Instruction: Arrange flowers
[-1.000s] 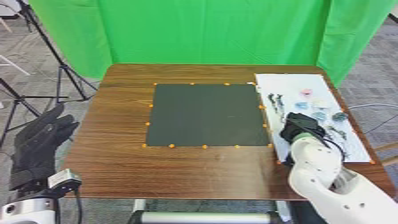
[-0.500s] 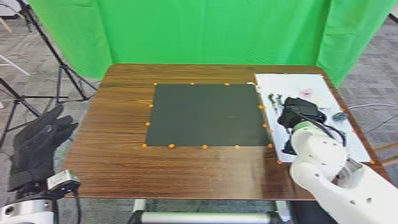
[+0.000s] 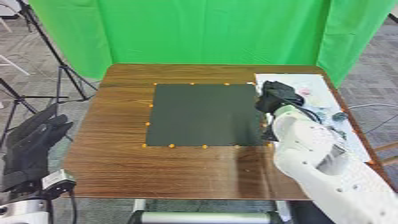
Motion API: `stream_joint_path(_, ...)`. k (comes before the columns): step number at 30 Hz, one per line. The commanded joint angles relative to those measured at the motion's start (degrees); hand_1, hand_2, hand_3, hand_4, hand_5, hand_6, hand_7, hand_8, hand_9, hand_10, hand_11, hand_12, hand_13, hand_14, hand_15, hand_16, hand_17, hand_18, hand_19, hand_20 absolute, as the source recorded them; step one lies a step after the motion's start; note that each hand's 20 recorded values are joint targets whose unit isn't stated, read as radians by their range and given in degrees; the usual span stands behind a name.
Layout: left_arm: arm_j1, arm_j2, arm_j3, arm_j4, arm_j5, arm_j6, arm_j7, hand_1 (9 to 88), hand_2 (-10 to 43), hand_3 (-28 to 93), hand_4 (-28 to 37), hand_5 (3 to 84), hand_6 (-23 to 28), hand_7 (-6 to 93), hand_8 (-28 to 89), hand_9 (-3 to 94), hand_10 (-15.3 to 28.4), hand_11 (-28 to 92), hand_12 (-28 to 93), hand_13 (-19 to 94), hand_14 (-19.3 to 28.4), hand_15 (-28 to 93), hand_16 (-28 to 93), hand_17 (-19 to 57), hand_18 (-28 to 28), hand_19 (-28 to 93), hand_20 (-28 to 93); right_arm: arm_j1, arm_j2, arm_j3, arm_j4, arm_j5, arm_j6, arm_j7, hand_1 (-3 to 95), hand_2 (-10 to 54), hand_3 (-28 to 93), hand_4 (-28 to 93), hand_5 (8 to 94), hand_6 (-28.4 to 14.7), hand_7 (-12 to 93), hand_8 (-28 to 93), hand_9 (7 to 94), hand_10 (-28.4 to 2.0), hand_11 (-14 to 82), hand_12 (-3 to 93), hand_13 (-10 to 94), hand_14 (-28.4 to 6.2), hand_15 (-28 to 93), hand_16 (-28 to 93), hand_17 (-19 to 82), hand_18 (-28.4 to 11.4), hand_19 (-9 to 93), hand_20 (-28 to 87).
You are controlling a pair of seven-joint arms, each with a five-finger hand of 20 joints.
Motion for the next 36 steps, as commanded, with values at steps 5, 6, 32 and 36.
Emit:
stream_joint_path(5, 1.21, -0.88, -1.04, -0.88, 2.36, 1.03, -2.73, 25.3, 4.5, 82, -20.0, 38.4, 8.5, 16.0, -11, 36.0, 19.6, 34, 7, 25, 27.0, 62, -16, -9.0, 21.9, 58, 1, 6.09, -13.67, -6.8, 2.8, -2.87, -5.13, -5.74, 54.8, -9.5, 76, -21, 89.1, -7.1, 22, 29, 93.7, -5.4, 65.8, 26.4, 94, -3.9, 83, 19, 52, -15.1, 93, -20)
stream_joint_path(6, 1.12, -0.94, -1.13, -0.96, 2.65, 1.14, -3.13, 25.4, 4.5, 82, -20.0, 38.4, 8.5, 16.0, -11, 36.0, 19.6, 34, 7, 25, 27.0, 62, -16, -8.9, 21.9, 58, 1, 5.99, -15.18, -6.92, 3.21, -3.86, -5.95, -6.61, 54.7, -9.5, 76, -21, 89.1, -7.1, 22, 29, 93.7, -5.4, 65.9, 26.4, 94, -3.9, 83, 19, 52, -15.1, 93, -20)
stream_joint_path(32, -12.61, -2.65, 8.34, 1.53, 11.83, -0.58, -10.57, 25.5, 4.2, 82, -19.7, 38.2, 8.5, 16.2, -11, 36.0, 19.5, 35, 7, 25, 27.0, 62, -16, -9.0, 21.9, 58, 1, 0.13, -36.84, -6.83, 18.15, -18.64, -12.71, -16.15, 54.3, -9.5, 76, -20, 89.3, -6.7, 22, 28, 93.7, -5.0, 66.8, 25.5, 94, -3.5, 83, 18, 51, -15.6, 93, -17)
stream_joint_path(36, -14.93, -3.86, 10.08, 2.21, 12.94, -1.91, -11.31, 25.4, 4.2, 82, -19.7, 38.2, 8.5, 16.3, -11, 36.0, 19.5, 35, 7, 25, 27.0, 62, -16, -9.0, 21.9, 58, 1, 0.23, -37.05, -6.92, 20.31, -19.0, -11.49, -14.94, 54.2, -9.5, 76, -20, 89.4, -6.7, 22, 28, 93.7, -5.0, 66.9, 25.3, 94, -3.6, 83, 17, 51, -15.6, 93, -17)
